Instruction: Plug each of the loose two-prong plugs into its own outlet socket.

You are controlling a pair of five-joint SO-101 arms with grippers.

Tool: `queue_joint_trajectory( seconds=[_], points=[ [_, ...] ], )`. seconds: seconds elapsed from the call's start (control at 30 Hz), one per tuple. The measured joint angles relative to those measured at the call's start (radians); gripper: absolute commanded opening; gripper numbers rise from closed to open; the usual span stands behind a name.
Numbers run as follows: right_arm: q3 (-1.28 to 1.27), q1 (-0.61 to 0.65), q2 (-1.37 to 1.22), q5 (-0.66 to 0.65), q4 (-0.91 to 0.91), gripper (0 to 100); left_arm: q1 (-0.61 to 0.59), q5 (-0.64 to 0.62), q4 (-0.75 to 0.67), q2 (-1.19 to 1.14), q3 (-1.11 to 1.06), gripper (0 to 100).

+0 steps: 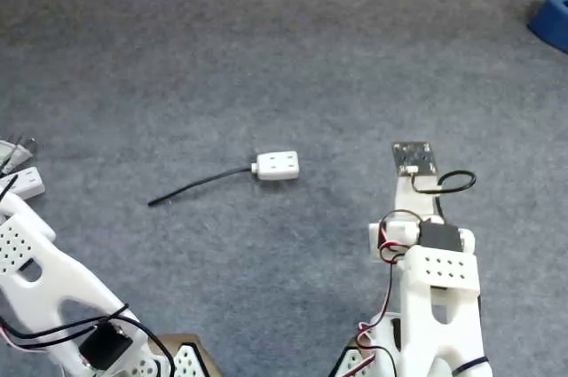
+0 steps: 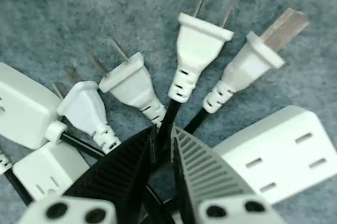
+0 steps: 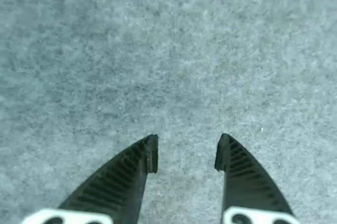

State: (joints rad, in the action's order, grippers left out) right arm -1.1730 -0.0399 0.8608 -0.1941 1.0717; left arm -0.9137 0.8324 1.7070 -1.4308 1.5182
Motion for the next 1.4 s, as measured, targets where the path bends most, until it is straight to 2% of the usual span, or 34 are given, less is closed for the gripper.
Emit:
queue_joint_trajectory(
  seconds=[0.23,0.5,0.7,0.87,1.0,1.13,1.4],
  points=[
    [0.000,0.000,0.000,0.000,0.000,18.9,0.002,-0.003,0.032,-0.015,0.129,1],
    [0.000,0.000,0.000,0.000,0.000,18.9,-0.026,-0.054,-0.023,0.275,0.120,1],
    [0.000,0.000,0.000,0.000,0.000,18.9,-0.023,-0.063,0.029,0.433,0.120,2],
    [0.000,0.000,0.000,0.000,0.000,18.9,-0.026,-0.061,0.052,0.393,0.041,17],
    [0.000,0.000,0.000,0.000,0.000,18.9,-0.025,0.011,0.054,0.295,0.003,17],
    [0.000,0.000,0.000,0.000,0.000,18.9,-0.026,0.060,-0.002,0.216,-0.006,17],
    [0.000,0.000,0.000,0.000,0.000,18.9,-0.014,0.068,-0.029,0.114,-0.005,16]
  ],
)
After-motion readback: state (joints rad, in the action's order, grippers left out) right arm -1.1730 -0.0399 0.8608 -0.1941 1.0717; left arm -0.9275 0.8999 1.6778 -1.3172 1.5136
